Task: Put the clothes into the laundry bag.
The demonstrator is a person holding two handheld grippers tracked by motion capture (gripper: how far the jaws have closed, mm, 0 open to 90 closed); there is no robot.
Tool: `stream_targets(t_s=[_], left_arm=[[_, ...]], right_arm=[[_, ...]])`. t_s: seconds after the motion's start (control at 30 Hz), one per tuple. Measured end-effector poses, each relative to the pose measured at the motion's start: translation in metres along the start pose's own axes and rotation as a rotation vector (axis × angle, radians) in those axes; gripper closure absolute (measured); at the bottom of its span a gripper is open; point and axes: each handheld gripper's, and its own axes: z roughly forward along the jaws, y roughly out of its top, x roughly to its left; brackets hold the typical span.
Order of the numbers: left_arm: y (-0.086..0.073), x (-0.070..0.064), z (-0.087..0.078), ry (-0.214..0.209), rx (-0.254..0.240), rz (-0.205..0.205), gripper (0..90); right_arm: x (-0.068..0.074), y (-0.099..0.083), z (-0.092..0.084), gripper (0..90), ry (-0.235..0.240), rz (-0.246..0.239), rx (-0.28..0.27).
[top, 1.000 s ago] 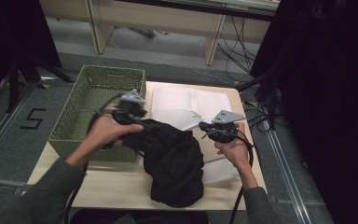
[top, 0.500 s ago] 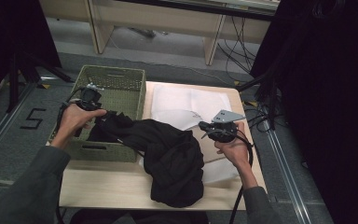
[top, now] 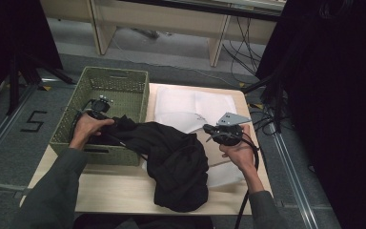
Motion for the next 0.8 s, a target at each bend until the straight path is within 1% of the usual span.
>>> stream_targets(t_s=[0.03, 0.07, 0.1, 0.13, 0.17, 0.2, 0.27, 0.3, 0.33, 0.4, 0.5, 0.53, 0.57, 0.6, 0.63, 0.67, 0.7, 0.73, 0.77, 0.8], left_arm=[[-0.002, 0.001, 0.004, 0.002, 0.003, -0.002, 27.3], [-0.003, 0.0, 0.007, 0.004, -0.008, -0.004, 28.2], [-0.002, 0.0, 0.006, 0.004, 0.016, 0.01, 27.9], [-0.002, -0.001, 0.006, 0.008, 0.01, 0.015, 27.8], [-0.002, -0.001, 0.008, 0.013, 0.015, 0.021, 27.4], [-0.003, -0.001, 0.009, 0.016, 0.028, 0.026, 26.0], [-0.005, -0.002, 0.014, -0.002, 0.075, 0.031, 23.0], [-0.006, -0.003, 0.016, -0.007, 0.083, 0.033, 22.6], [-0.006, -0.003, 0.016, 0.003, 0.093, 0.054, 21.7], [-0.005, -0.003, 0.017, 0.013, 0.086, 0.058, 24.4], [-0.005, -0.002, 0.017, 0.023, 0.08, 0.051, 27.3], [-0.006, -0.002, 0.016, 0.027, 0.084, 0.059, 28.7], [-0.006, -0.003, 0.016, 0.038, 0.074, 0.056, 32.8], [-0.006, -0.001, 0.014, 0.045, 0.076, 0.059, 40.6], [-0.007, -0.002, 0.015, 0.044, 0.062, 0.057, 42.0], [-0.008, -0.002, 0.014, 0.008, 0.057, 0.06, 44.0], [-0.008, -0.003, 0.014, 0.004, 0.058, 0.066, 57.5], [-0.007, -0.005, 0.013, 0.006, 0.061, 0.071, 58.6], [-0.007, -0.006, 0.013, -0.001, 0.053, 0.076, 64.0], [-0.007, -0.006, 0.013, -0.042, 0.038, 0.063, 70.6]], right_arm=[[0.0, 0.0, 0.0, 88.2, -0.001, 0.0, 0.002], [0.0, 0.0, 0.0, 88.2, 0.002, -0.001, 0.005], [0.0, 0.0, 0.0, 88.2, 0.002, -0.002, 0.005], [0.0, 0.0, 0.0, 88.2, 0.001, -0.002, 0.003], [0.0, 0.0, 0.0, 88.2, 0.001, 0.001, 0.003], [0.0, 0.0, 0.0, 88.2, 0.003, 0.005, 0.007], [0.0, 0.0, 0.0, 88.2, 0.002, 0.0, 0.004], [0.001, 0.0, 0.0, 88.2, 0.002, 0.001, 0.004], [0.0, 0.0, 0.0, 88.2, 0.001, -0.003, 0.002], [0.0, 0.0, 0.0, 88.1, 0.0, -0.001, 0.0], [0.0, 0.0, 0.0, 88.2, 0.0, -0.001, 0.0], [0.0, 0.0, 0.0, 88.1, 0.001, -0.001, 0.0], [0.0, 0.0, 0.0, 88.1, 0.0, -0.001, -0.001], [0.0, 0.0, 0.0, 88.1, 0.0, -0.001, 0.0], [0.001, 0.0, 0.0, 88.1, 0.003, 0.004, 0.004], [0.001, 0.0, 0.0, 88.1, 0.003, 0.002, 0.003], [0.001, 0.001, 0.0, 88.1, 0.002, 0.003, 0.003], [0.001, 0.001, 0.0, 88.1, 0.002, 0.002, 0.004], [0.001, 0.0, 0.0, 88.1, 0.0, -0.002, 0.001], [0.002, 0.0, 0.0, 88.1, -0.002, 0.008, 0.004]])
